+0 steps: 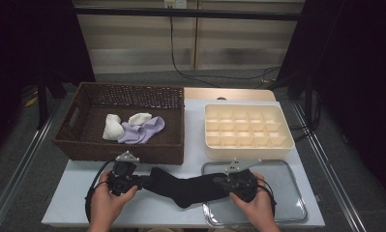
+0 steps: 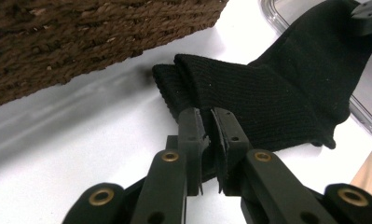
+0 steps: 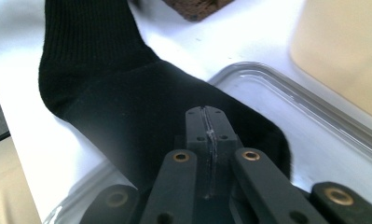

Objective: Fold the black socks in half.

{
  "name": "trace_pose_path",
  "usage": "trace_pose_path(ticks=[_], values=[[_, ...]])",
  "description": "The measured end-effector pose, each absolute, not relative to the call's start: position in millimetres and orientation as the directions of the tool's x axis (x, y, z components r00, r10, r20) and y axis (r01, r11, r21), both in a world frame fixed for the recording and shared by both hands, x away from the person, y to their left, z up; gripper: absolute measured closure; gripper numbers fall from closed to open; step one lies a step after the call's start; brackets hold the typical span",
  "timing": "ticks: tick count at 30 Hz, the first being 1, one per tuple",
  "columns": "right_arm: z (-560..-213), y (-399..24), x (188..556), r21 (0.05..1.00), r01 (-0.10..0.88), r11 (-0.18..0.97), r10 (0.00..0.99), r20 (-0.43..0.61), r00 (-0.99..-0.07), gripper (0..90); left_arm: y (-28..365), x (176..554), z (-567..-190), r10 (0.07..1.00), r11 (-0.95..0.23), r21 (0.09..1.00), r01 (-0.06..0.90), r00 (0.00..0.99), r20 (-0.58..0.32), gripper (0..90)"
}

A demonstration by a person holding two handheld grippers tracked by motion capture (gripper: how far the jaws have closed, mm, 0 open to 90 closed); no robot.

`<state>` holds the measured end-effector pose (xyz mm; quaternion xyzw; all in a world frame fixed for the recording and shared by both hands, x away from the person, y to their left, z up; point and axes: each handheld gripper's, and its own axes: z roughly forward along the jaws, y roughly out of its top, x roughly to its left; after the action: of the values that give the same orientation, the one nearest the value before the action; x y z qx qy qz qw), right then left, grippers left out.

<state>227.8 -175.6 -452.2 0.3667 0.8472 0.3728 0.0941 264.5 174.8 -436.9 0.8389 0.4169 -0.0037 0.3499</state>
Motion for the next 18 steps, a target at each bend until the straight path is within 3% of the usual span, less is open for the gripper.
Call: trace_pose_path(ticks=[18], values=[[-459, -116, 236, 0.691, 0.506, 0.515, 0.595, 0.137, -0.792, 89.2, 174, 274, -419, 0.678, -0.397, 0.590, 0.703, 0.658, -0.328, 82.4]])
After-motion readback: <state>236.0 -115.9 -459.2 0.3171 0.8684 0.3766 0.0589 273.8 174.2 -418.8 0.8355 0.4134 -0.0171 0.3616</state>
